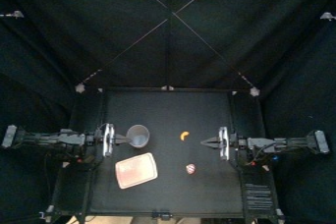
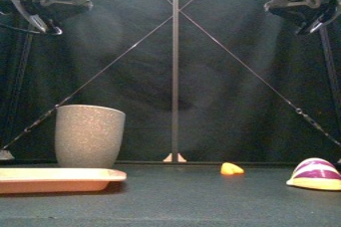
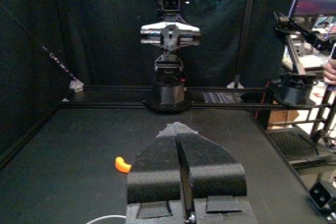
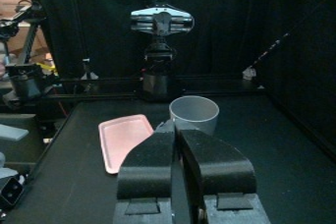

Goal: Pick the tangerine then place it on the pink plate
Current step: Pick the tangerine

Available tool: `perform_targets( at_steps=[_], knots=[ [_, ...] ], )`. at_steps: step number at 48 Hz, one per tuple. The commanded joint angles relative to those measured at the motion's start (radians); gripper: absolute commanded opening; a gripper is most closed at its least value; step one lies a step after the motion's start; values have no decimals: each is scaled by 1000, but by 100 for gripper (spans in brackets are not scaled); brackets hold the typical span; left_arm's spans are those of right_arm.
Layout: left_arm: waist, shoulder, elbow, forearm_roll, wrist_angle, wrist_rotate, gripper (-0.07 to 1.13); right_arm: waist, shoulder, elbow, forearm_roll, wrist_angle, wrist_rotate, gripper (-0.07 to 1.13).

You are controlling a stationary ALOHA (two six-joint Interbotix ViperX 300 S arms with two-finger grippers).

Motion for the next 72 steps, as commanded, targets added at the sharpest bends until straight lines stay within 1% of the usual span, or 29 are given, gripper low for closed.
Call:
perform_targets(
  at_steps=[1, 4, 10, 15, 20, 25, 29, 37, 44, 48, 54, 57, 60, 63, 72],
  knots=[
    [6, 14, -23, -26, 77, 3, 3, -8, 29, -3, -3, 5, 0, 6],
    [14, 14, -29, -28, 98, 3, 3, -28, 51, -6, -8, 25, -3, 7],
    [18, 14, -32, -28, 101, 5, 4, -104, 120, -23, -25, 60, -3, 14],
    [25, 14, -29, -29, 101, 5, 4, -147, 186, -37, -49, 66, -5, 32],
    [34, 14, -25, -29, 101, 5, 4, -184, 244, -60, -84, 58, -9, 58],
    [51, 14, -26, -28, 101, 5, 4, -225, 302, -81, -144, 35, -8, 85],
    [63, 14, -25, -28, 101, 3, 4, -259, 341, -94, -166, 25, 2, 96],
    [72, 14, -25, -29, 101, 3, 4, -295, 416, -114, -178, 25, -8, 96],
    [81, 14, -23, -29, 103, 3, 4, -287, 495, -155, -218, 69, -6, 96],
    [89, 14, -18, -29, 104, 3, 4, -267, 558, -210, -259, 175, -5, 96],
    [104, 14, -9, -29, 103, 3, 4, -221, 693, -327, -354, 468, -20, 96],
    [112, 14, -6, -29, 103, 3, 4, -206, 756, -371, -413, 581, -26, 96],
    [117, 14, -3, -31, 103, 2, 4, -196, 816, -410, -456, 661, -35, 96],
    [118, 14, 0, -31, 103, 2, 4, -193, 873, -448, -480, 704, -51, 96],
    [120, 14, 23, -31, 101, -2, 4, -202, 969, -515, -483, 699, -71, 96]
  ],
)
